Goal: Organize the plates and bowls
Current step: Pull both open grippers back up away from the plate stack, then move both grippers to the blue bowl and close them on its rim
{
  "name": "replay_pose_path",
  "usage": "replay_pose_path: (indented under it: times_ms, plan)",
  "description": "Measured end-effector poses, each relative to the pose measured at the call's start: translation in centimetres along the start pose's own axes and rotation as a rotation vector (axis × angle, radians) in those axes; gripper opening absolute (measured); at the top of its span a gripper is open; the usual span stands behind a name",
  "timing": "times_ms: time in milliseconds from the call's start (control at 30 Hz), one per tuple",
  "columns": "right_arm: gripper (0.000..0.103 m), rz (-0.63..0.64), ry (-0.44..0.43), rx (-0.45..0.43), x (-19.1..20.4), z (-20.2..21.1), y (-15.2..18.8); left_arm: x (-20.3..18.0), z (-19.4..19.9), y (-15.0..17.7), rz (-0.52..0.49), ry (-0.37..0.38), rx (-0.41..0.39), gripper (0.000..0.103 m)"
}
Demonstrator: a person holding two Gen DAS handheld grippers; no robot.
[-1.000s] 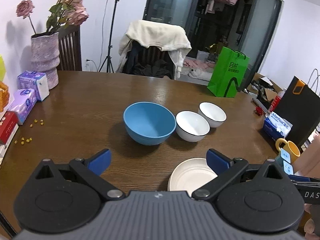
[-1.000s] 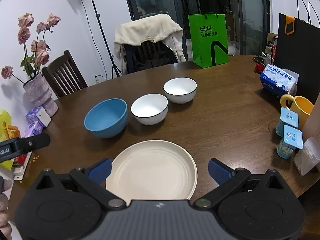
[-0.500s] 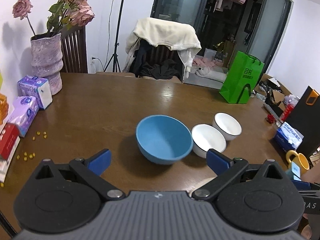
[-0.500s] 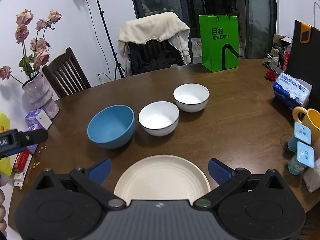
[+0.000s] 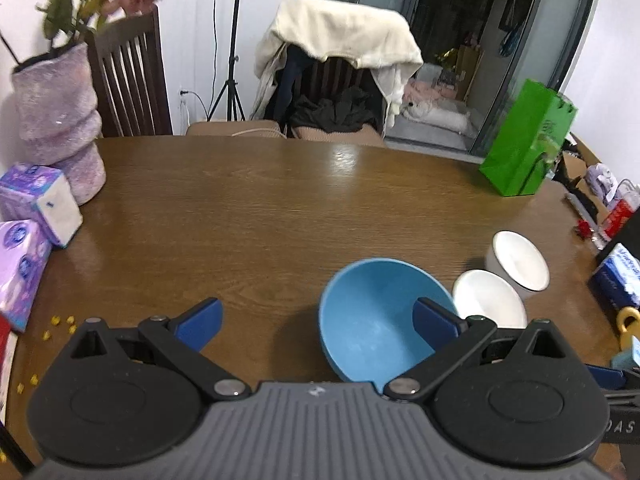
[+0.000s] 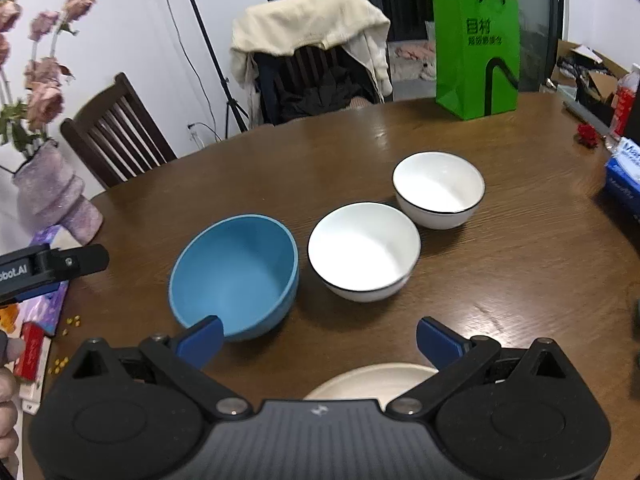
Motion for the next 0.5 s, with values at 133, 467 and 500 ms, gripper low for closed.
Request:
replay_pose_path:
  times_ms: [133, 467, 500]
  plan:
    - [0.103, -0.012, 0.016, 0.036, 1.0, -3.4, -0.8, 0.6, -4.1, -0.6, -0.016, -0.007, 0.042, 0.103]
    - [0.098, -0.057, 0.056, 0.115, 1.8, -9.8, -1.4, 0.5, -11.6, 0.6, -0.033, -0.005, 0.162, 0.101]
    - [0.098, -0.061, 0.058, 0.122, 1.8, -10.2, -1.4, 0.5, -12.0, 0.8, -0.035, -0.006, 0.171, 0.1]
Point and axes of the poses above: each gripper's, at about its wrist camera, not at the fingertips, and z roughly against the way its jaws point, x to its left, y to its underside, the point moved 6 cm from there along -z, roughly the way its jaws point, and after that the axes turned 2 degrees about -x, right-handed, at the moved point
